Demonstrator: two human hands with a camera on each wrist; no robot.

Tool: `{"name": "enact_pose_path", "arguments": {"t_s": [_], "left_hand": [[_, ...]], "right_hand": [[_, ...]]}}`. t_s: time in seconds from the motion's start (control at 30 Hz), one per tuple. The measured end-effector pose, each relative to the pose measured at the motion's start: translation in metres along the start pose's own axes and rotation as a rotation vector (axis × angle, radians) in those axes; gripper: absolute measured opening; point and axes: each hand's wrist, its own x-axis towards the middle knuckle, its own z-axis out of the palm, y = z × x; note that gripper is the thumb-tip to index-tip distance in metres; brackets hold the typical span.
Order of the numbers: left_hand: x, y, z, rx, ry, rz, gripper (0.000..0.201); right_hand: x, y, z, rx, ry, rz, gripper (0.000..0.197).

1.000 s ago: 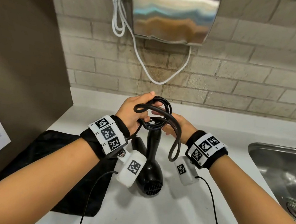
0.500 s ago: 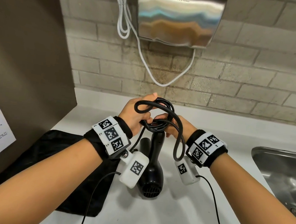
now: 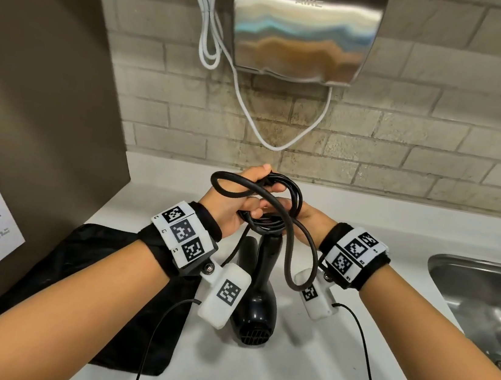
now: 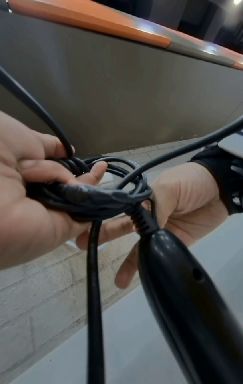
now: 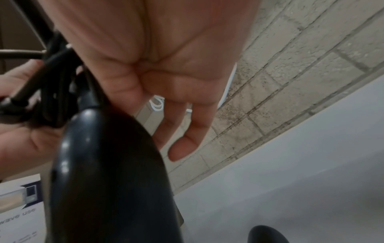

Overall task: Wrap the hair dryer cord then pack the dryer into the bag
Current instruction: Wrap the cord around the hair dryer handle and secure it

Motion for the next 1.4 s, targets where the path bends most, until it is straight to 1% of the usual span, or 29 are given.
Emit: {"name": "enact_pose_path", "arguments": {"t_s": [0.03, 0.07, 0.1, 0.17, 0.23, 0.27, 0.37, 0.4, 0.47, 0.5, 0.53, 0.6, 0.7, 0.73, 0.77, 0.8, 0.87, 0.93, 1.0, 1.03, 1.07, 1.1, 1.13, 1.17, 1.2, 1.27, 1.33, 1.4], "left_hand": [[-0.001, 0.001, -0.001, -0.011, -0.016, -0.004, 0.023], [-0.002, 0.002, -0.001, -0.019, -0.030, -0.006, 0.025], [-0.002, 0.003, -0.002, -0.021, -0.036, -0.007, 0.026], [-0.002, 0.004, -0.003, -0.013, -0.025, -0.009, 0.027], [-0.002, 0.006, -0.002, -0.003, -0.002, -0.004, 0.025], [-0.002, 0.006, -0.002, -0.010, 0.010, -0.003, 0.025], [-0.002, 0.006, -0.002, -0.045, 0.015, -0.017, 0.026], [-0.002, 0.006, -0.002, -0.030, 0.016, -0.017, 0.026], [-0.002, 0.005, -0.002, -0.013, 0.033, -0.017, 0.026], [-0.002, 0.005, -0.001, -0.016, 0.046, -0.021, 0.025], [-0.001, 0.004, 0.000, -0.018, 0.057, -0.026, 0.025], [-0.001, 0.003, 0.004, -0.010, 0.060, -0.043, 0.024], [-0.005, -0.001, 0.007, -0.011, 0.016, -0.078, 0.023], [-0.006, -0.001, 0.008, -0.005, 0.001, -0.079, 0.024], [-0.008, -0.002, 0.008, 0.002, -0.007, -0.073, 0.023], [-0.010, 0.000, 0.009, 0.008, -0.007, -0.063, 0.022], [-0.011, 0.004, 0.010, 0.019, 0.011, -0.043, 0.021], [-0.011, 0.007, 0.011, 0.033, 0.035, -0.017, 0.020], [-0.008, 0.008, 0.008, 0.042, 0.072, 0.002, 0.020], [-0.006, 0.007, 0.007, 0.045, 0.099, 0.004, 0.021], [-0.004, 0.007, 0.005, 0.043, 0.125, 0.006, 0.022], [-0.002, 0.007, 0.004, 0.040, 0.144, 0.008, 0.023], [-0.001, 0.007, 0.004, 0.036, 0.156, 0.012, 0.023], [0.000, 0.008, 0.004, 0.034, 0.160, 0.019, 0.023], [0.001, 0.008, 0.005, 0.036, 0.162, 0.027, 0.023], [0.003, 0.008, 0.003, 0.051, 0.177, 0.042, 0.022], [0.005, 0.008, 0.001, 0.056, 0.195, 0.051, 0.023], [0.006, 0.008, -0.002, 0.057, 0.212, 0.053, 0.024]], "right_hand": [[0.000, 0.002, -0.003, -0.032, -0.086, -0.025, 0.024], [-0.003, 0.001, -0.003, -0.075, -0.157, -0.054, 0.029], [-0.006, 0.002, -0.004, -0.135, -0.202, -0.070, 0.040], [-0.009, 0.002, -0.004, -0.158, -0.226, -0.076, 0.055], [-0.008, 0.003, -0.006, -0.152, -0.254, -0.068, 0.060], [-0.007, 0.003, -0.004, -0.148, -0.248, -0.065, 0.057], [-0.001, 0.007, -0.007, -0.210, -0.200, -0.040, 0.038], [-0.002, 0.005, -0.006, -0.217, -0.202, -0.032, 0.034], [0.001, 0.004, -0.007, -0.134, -0.197, -0.042, 0.034], [0.003, 0.004, -0.007, -0.080, -0.157, -0.070, 0.036], [0.005, 0.003, -0.006, -0.049, -0.079, -0.111, 0.037], [0.011, 0.000, -0.007, 0.002, 0.161, -0.179, 0.034], [0.021, -0.007, -0.025, 0.123, 0.531, -0.214, 0.033], [0.024, -0.007, -0.037, 0.144, 0.649, -0.208, 0.034], [0.026, -0.003, -0.051, 0.224, 0.748, -0.178, 0.035], [0.026, 0.002, -0.063, 0.262, 0.809, -0.131, 0.037], [0.020, 0.025, -0.082, 0.082, 0.868, 0.001, 0.037], [0.011, 0.053, -0.092, -0.130, 0.850, 0.180, 0.026], [0.000, 0.072, -0.092, -0.300, 0.758, 0.327, 0.011], [-0.004, 0.077, -0.090, -0.455, 0.691, 0.378, 0.010], [-0.008, 0.078, -0.087, -0.632, 0.617, 0.399, 0.015], [-0.010, 0.074, -0.083, -0.768, 0.559, 0.376, 0.026], [-0.014, 0.065, -0.075, -0.811, 0.511, 0.309, 0.038], [-0.020, 0.053, -0.065, -0.788, 0.462, 0.229, 0.049], [-0.026, 0.041, -0.054, -0.742, 0.405, 0.150, 0.055], [-0.032, 0.019, -0.035, -0.681, 0.268, 0.034, 0.062], [-0.034, 0.012, -0.022, -0.649, 0.148, -0.034, 0.059], [-0.030, 0.015, -0.015, -0.660, 0.097, -0.117, 0.046]]}}
